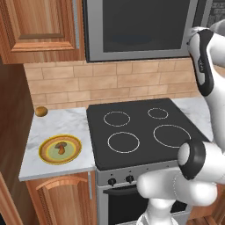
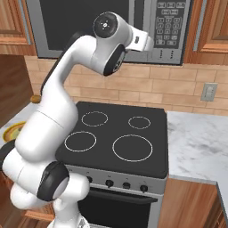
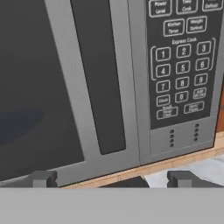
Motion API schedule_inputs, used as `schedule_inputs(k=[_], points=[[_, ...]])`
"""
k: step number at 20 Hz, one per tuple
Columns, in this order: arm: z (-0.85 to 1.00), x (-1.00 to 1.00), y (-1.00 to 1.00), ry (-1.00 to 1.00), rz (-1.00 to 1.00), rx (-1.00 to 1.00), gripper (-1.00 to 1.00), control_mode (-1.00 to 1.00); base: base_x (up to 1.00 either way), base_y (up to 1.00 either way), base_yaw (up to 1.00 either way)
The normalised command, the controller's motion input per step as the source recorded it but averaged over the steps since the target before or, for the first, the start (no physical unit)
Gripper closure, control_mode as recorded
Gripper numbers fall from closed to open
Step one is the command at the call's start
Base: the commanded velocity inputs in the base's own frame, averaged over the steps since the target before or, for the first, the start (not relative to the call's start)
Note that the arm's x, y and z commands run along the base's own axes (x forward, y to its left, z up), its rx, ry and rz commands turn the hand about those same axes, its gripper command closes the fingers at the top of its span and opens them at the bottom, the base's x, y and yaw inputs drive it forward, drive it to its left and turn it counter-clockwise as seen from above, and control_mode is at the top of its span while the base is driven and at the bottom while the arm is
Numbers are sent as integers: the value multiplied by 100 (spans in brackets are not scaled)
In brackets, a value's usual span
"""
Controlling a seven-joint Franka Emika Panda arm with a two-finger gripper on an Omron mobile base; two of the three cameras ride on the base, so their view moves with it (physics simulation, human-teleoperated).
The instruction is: Pick the mushroom from the counter and place it in the microwave. Then turn on the microwave.
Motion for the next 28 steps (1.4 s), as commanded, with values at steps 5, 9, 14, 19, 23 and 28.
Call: schedule_inputs(k=[5,9,14,19,23,28], points=[[4,43,0,0,0,0,-100,-100,0,0,0],[7,39,-11,0,0,0,-100,-100,0,0,0],[9,37,-19,-2,1,0,-100,-100,0,0,0],[7,41,-22,-1,4,0,-100,-100,0,0,0],[1,43,-17,0,8,3,-100,-100,0,0,0],[0,46,-1,0,8,1,100,-100,0,0,0]])
